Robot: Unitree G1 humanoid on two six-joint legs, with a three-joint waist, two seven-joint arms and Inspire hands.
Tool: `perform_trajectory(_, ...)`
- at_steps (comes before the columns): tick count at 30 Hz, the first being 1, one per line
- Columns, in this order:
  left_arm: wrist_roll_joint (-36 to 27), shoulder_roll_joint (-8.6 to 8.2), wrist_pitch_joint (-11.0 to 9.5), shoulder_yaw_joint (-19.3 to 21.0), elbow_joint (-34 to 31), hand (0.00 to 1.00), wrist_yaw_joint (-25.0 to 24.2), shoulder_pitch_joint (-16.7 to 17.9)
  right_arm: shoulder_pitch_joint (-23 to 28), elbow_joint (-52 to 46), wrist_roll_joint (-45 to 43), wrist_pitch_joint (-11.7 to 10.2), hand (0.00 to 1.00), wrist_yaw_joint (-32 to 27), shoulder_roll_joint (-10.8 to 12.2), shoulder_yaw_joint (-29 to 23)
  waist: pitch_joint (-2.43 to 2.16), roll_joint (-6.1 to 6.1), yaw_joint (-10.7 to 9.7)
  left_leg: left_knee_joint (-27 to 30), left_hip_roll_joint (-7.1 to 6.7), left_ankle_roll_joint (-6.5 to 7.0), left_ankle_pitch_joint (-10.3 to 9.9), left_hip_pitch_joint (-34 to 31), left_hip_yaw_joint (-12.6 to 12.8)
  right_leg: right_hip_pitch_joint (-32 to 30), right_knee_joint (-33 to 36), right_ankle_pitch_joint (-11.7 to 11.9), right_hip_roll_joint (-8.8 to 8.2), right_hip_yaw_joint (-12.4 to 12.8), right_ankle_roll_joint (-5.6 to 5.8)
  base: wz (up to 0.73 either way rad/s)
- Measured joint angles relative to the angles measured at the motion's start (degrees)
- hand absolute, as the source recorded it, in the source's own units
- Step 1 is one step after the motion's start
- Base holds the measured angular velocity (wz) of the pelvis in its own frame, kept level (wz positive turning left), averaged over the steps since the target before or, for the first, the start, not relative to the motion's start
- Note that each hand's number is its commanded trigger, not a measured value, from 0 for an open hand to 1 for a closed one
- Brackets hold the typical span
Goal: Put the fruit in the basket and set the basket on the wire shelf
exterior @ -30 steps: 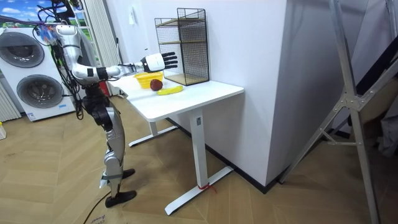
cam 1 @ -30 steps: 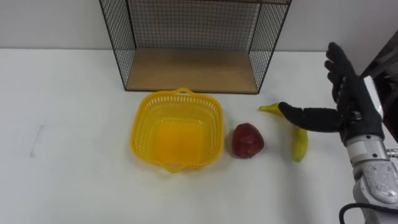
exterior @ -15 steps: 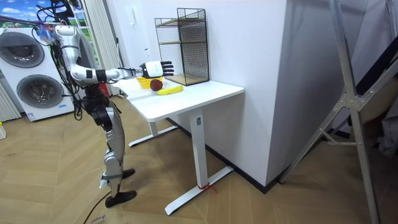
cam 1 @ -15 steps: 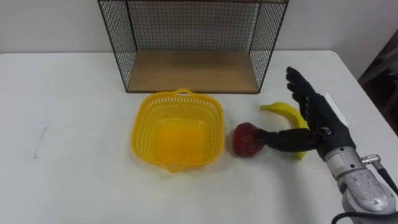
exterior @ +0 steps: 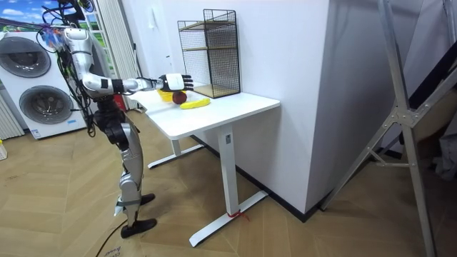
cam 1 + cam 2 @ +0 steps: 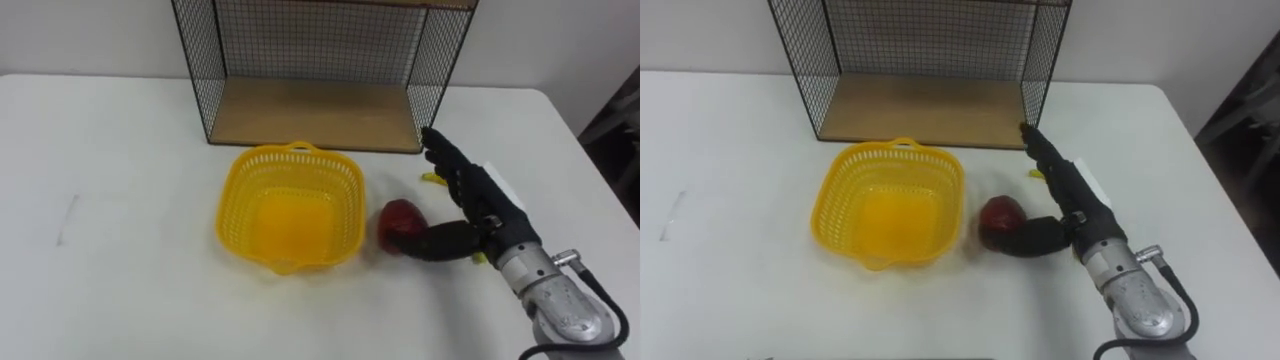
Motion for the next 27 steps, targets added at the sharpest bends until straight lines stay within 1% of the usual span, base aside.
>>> perform_trajectory(1,0.0,0.04,0.0,-0.3,0.0,0.0,0.1,0.0,0.0,0.0,0.0,0.7,0.0,0.1,0.0,0.3,0.0,-0.03,0.0,0.0,-0.02,0.0,0.0,-0.1,-0.1,0.0,0.0,0.0,0.0,0.0,0.01,0.0)
perform_trajectory(6,0.0,0.07,0.0,-1.8,-0.1,0.0,0.3,0.3,0.0,0.0,-2.9,1.8,0.0,1.6,0.1,1.7,-0.01,-0.07,0.0,0.0,-0.02,0.0,0.0,-0.2,-0.1,0.0,0.0,0.0,0.02,0.0,0.01,0.0)
perform_trajectory(12,0.0,0.1,0.0,-2.8,-0.2,0.0,0.4,0.3,0.0,0.0,-5.3,1.8,0.0,2.1,0.4,1.7,-0.02,-0.07,0.2,0.2,-0.03,0.0,0.0,-0.2,-0.1,0.4,0.0,0.0,0.03,0.0,0.01,0.0)
perform_trajectory(15,0.0,0.11,0.0,-3.1,-0.2,0.0,0.4,0.2,0.0,0.1,-6.6,1.8,0.0,2.1,0.6,1.7,0.04,0.02,0.2,0.5,-0.04,0.0,0.0,-0.2,-0.2,0.6,0.0,0.1,0.04,0.0,0.03,0.02)
perform_trajectory(19,0.0,0.11,-0.1,-3.2,0.1,0.0,1.7,-0.3,0.0,4.4,-6.6,1.8,0.0,2.3,1.0,1.9,0.09,-0.01,0.3,0.8,-0.16,0.0,0.0,-0.2,-1.3,0.8,0.0,0.1,0.05,-0.9,0.03,0.1)
perform_trajectory(23,0.0,0.11,-0.1,-3.1,1.3,0.0,1.7,-0.8,0.0,6.4,-7.1,1.8,0.0,3.3,1.0,1.9,0.11,0.12,1.1,0.9,-0.12,0.0,0.0,-0.5,-1.4,0.9,0.0,0.1,0.09,-0.9,-0.05,0.01)
perform_trajectory(27,0.0,0.11,-0.1,-3.1,1.5,0.0,2.6,-0.8,0.0,6.5,-7.7,1.8,0.0,3.3,1.0,1.9,0.13,0.12,1.4,1.1,-0.13,0.0,0.0,-0.5,-1.4,1.0,0.0,0.2,0.09,-0.9,-0.07,0.0)
